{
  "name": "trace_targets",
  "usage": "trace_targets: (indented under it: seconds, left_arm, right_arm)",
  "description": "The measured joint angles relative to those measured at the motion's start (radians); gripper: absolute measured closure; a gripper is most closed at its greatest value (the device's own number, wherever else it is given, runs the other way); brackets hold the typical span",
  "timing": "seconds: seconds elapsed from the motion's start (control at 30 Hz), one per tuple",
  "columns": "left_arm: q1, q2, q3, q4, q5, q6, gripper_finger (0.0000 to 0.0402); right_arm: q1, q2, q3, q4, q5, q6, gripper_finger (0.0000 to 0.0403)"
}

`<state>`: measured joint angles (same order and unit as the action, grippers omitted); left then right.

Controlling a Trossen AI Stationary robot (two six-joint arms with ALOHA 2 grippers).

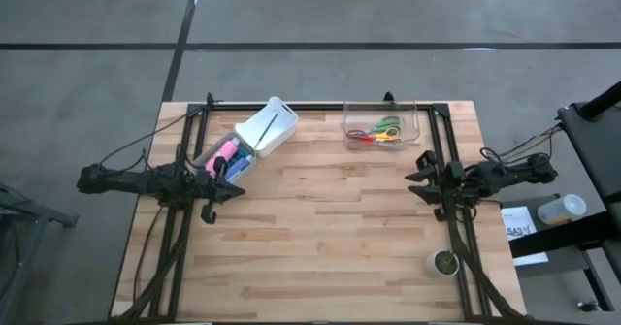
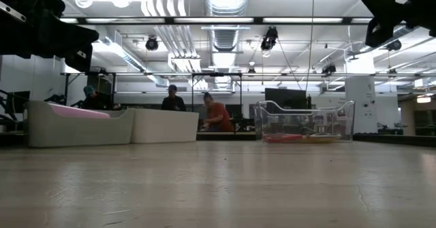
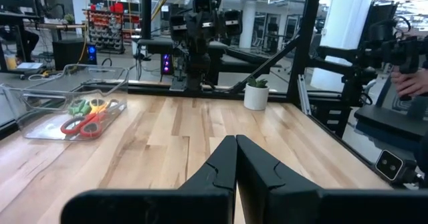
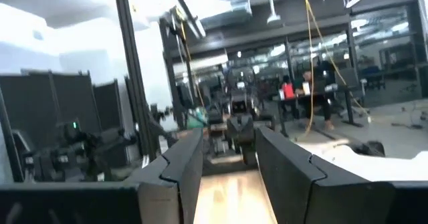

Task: Pick & Place Paint Supplies
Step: Return to Home Position

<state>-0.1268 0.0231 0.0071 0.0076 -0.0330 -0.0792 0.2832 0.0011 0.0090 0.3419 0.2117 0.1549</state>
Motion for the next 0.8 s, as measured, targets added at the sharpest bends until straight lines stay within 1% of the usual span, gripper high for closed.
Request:
trace_targets:
  seconds: [0.17, 0.43, 0.8]
  left_arm:
    - [0.0, 0.0, 0.0, 0.0, 0.0, 0.0, 0.0394]
    - [0.0, 0.0, 0.0, 0.0, 0.0, 0.0, 0.0394]
    - [0.0, 0.0, 0.0, 0.0, 0.0, 0.0, 0.0394]
  right_arm:
    - [0.0, 0.0, 0.0, -0.086, 0.0, 0.006, 0.0266]
    - [0.0, 0.0, 0.0, -0.144, 0.0, -0.024, 0.0266]
    - [0.0, -0.001, 0.0, -0.267, -0.004, 0.003, 0.0266]
